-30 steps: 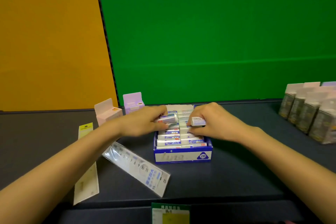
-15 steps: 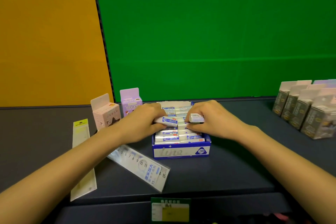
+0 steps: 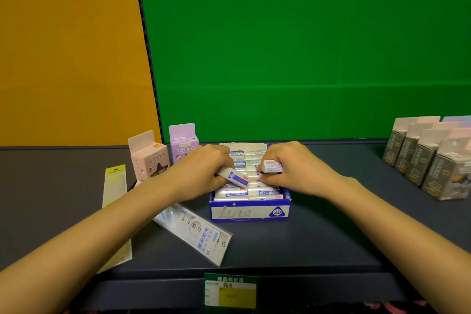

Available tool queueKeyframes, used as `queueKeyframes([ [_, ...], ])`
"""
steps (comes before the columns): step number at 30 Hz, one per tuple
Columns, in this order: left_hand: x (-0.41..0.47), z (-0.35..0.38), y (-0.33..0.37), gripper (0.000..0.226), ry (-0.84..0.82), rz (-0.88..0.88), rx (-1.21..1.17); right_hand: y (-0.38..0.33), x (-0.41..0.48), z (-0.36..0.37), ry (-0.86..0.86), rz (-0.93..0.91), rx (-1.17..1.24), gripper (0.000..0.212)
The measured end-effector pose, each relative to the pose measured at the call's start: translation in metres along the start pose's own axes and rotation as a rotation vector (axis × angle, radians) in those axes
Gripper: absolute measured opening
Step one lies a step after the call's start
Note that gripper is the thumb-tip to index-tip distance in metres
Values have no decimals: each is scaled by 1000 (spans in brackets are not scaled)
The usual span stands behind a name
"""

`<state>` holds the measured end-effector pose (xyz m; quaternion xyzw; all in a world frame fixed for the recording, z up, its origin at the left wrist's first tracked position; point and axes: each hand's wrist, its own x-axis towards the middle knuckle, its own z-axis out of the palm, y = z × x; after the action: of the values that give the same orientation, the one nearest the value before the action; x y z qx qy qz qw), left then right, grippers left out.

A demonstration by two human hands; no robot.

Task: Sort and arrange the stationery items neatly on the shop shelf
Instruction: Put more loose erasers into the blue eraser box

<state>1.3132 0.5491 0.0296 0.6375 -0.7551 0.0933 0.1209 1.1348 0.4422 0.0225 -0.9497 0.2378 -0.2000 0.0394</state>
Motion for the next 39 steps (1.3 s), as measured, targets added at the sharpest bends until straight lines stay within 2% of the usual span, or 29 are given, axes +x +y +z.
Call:
queueKeyframes([
  [4, -1, -5, -3, 27, -73, -11, -67, -3, 0, -2, -5, 3, 3, 28],
  [10, -12, -21, -4, 21, -28, -108, -184, -8, -6, -18, 21, 13, 129, 32],
  [14, -19, -23, 1, 22, -101, -166, -271, -12, -7, -22, -118, 78, 319, 14],
  [19, -25, -19, 8, 42, -138, -143, -239, -10, -12, -20, -200, -60, 170, 24],
  [22, -25, -15, 3, 24, -88, -120, -229, -8, -12, -17, -189, -114, 68, 28],
  [24, -25, -13, -1, 21, -46, -96, -221, -9, -10, -15, -157, -93, 24, 31],
  [33, -26, -6, -7, 52, 161, -89, -219, -9, -9, -11, -80, -78, 20, 16],
  [36, -26, -3, -7, 56, 149, -79, -246, -10, -12, -12, -80, -84, 25, 14],
  [39, -27, 0, -3, 65, 62, -62, -283, -10, -14, -13, -86, -71, 29, 14],
])
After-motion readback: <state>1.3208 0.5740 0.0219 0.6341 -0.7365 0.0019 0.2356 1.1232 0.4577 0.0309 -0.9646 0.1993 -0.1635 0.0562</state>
